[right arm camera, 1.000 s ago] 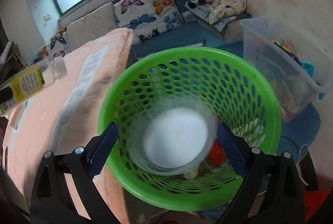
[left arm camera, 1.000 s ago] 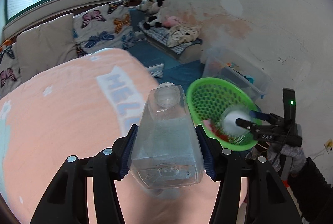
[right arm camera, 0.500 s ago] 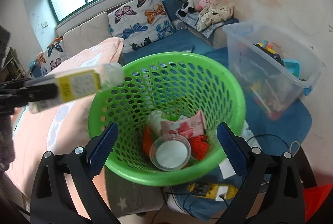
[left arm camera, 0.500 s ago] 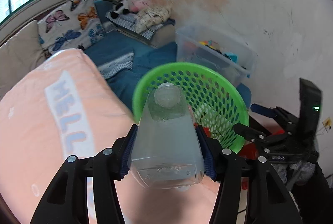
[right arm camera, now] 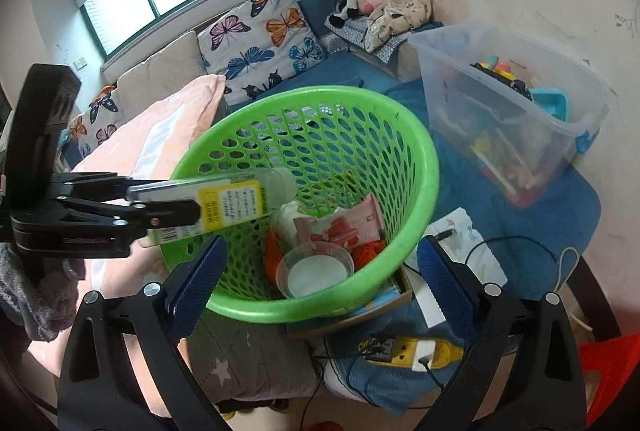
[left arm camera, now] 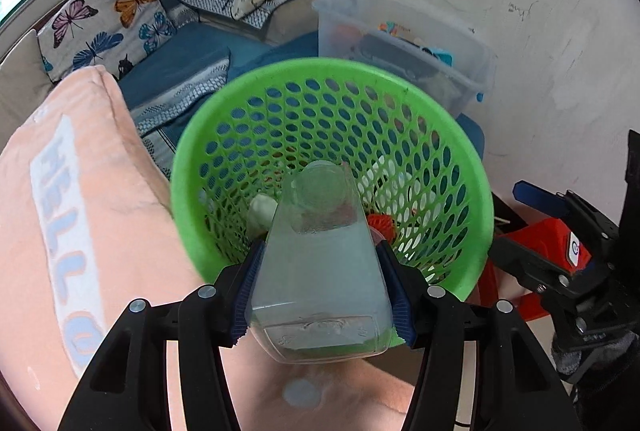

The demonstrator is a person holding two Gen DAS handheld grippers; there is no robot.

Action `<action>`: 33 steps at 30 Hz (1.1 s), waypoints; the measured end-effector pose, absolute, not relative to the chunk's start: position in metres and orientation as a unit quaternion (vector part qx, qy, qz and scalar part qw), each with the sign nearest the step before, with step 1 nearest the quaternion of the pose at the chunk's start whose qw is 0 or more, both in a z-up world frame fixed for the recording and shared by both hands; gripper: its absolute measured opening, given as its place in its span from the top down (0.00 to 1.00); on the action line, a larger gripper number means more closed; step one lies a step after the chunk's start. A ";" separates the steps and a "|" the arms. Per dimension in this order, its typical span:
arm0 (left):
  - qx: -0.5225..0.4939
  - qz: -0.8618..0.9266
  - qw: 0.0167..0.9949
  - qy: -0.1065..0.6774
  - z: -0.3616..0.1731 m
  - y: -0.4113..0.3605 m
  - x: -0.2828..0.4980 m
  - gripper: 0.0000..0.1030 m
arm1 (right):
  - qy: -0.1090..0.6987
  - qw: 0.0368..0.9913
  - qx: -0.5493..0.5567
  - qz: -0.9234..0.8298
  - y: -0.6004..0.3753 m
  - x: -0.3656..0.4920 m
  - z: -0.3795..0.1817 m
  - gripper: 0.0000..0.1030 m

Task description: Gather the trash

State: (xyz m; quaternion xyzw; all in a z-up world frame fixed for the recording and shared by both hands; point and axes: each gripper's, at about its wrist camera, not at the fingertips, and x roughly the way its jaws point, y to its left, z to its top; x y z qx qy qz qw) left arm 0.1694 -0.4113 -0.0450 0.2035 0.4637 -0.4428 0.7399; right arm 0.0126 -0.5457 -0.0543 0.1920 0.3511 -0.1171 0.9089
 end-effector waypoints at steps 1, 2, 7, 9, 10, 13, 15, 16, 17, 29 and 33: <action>0.205 -0.441 0.739 0.466 -0.048 -0.413 0.170 0.47 | 0.352 0.909 0.192 -0.117 -0.545 0.012 -0.056 0.08; 0.205 -0.441 0.739 0.466 -0.050 -0.414 0.171 0.47 | 0.353 0.908 0.193 -0.116 -0.545 0.012 -0.057 0.08; 0.202 -0.438 0.737 0.474 -0.056 -0.418 0.173 0.47 | 0.356 0.906 0.197 -0.114 -0.545 0.009 -0.063 0.08; 0.199 -0.440 0.735 0.476 -0.057 -0.416 0.172 0.47 | 0.356 0.906 0.198 -0.115 -0.544 0.007 -0.063 0.08; 0.198 -0.439 0.736 0.476 -0.057 -0.416 0.172 0.47 | 0.355 0.906 0.198 -0.115 -0.544 0.007 -0.063 0.08; 0.186 -0.438 0.737 0.479 -0.056 -0.411 0.172 0.45 | 0.354 0.907 0.199 -0.113 -0.543 0.005 -0.060 0.08; 0.177 -0.438 0.741 0.477 -0.052 -0.406 0.171 0.42 | 0.353 0.908 0.196 -0.111 -0.540 0.003 -0.059 0.08; 0.171 -0.438 0.743 0.476 -0.050 -0.402 0.171 0.40 | 0.352 0.909 0.195 -0.110 -0.538 0.002 -0.058 0.08; 0.167 -0.436 0.747 0.472 -0.046 -0.398 0.170 0.40 | 0.352 0.909 0.194 -0.109 -0.536 0.001 -0.057 0.08; 0.119 -0.409 0.796 0.430 -0.010 -0.332 0.155 0.15 | 0.356 0.913 0.181 -0.076 -0.491 -0.001 -0.049 0.06; 0.106 -0.390 0.812 0.421 -0.006 -0.300 0.146 0.10 | 0.358 0.916 0.166 -0.070 -0.473 0.002 -0.045 0.05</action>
